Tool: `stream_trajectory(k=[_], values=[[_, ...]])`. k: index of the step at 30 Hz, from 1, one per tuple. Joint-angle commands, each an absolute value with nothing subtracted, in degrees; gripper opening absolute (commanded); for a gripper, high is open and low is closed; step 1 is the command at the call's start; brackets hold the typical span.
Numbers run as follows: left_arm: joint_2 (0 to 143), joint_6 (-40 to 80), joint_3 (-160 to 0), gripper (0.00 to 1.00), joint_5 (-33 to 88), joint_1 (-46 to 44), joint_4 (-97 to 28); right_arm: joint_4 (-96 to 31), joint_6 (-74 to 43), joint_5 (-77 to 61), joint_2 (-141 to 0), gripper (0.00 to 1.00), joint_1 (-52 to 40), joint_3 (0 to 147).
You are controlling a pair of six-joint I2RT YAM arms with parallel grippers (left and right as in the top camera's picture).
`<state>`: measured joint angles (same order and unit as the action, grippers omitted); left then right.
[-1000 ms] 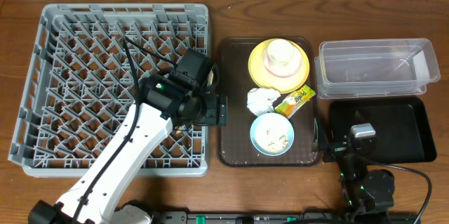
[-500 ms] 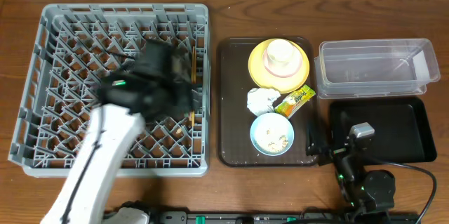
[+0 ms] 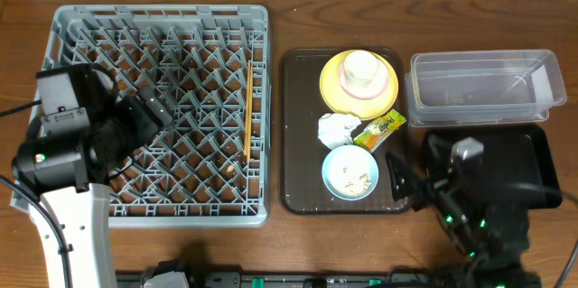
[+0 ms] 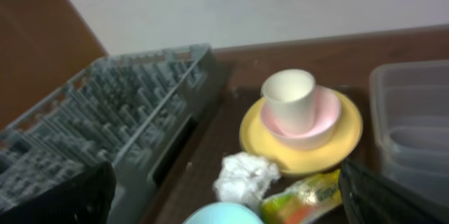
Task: Sort waste into correct bins and load items into the dishwasher rack
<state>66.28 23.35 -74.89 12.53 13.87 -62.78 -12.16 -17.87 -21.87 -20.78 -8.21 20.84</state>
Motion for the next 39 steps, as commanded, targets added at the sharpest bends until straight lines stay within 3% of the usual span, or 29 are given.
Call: stream_trajectory(k=[1, 10, 16, 21, 23, 27, 28, 33, 39], values=[[66.63, 22.98, -75.61, 0.96, 12.21, 14.46, -62.96, -18.46, -18.63, -27.73, -30.89, 0.99, -7.81, 30.98], [66.65, 22.98, -75.61, 0.96, 12.21, 14.46, -62.98, -40.56, -19.31, -27.64, -59.16, 0.99, -22.41, 58.70], [66.65, 22.98, -75.61, 0.96, 12.21, 14.46, -62.96, -35.64, -22.44, -19.31, -71.00, 0.99, -33.26, 62.63], [66.65, 22.98, -75.61, 0.96, 12.21, 14.46, -62.96, -29.82, -22.70, -18.48, -78.35, 0.99, -34.92, 62.63], [66.65, 22.98, -75.61, 0.96, 12.21, 14.46, -62.98, -28.64, -22.76, -16.38, -80.99, 0.83, -34.83, 62.63], [66.65, 22.98, -75.61, 0.96, 12.21, 14.46, -62.98, -28.53, -26.28, -7.35, -85.32, 0.27, -34.79, 62.63], [66.65, 22.98, -75.61, 0.96, 12.21, 14.46, -62.96, -28.51, -27.24, -5.10, -86.41, 0.23, -34.79, 62.63], [66.65, 22.98, -75.61, 0.96, 12.21, 14.46, -62.96, -28.53, -30.11, 1.98, -91.22, 0.37, -34.79, 62.63], [66.65, 22.98, -75.61, 0.96, 12.21, 14.46, -62.96, -28.97, -30.52, 3.57, -95.64, 0.40, -34.85, 62.63]])
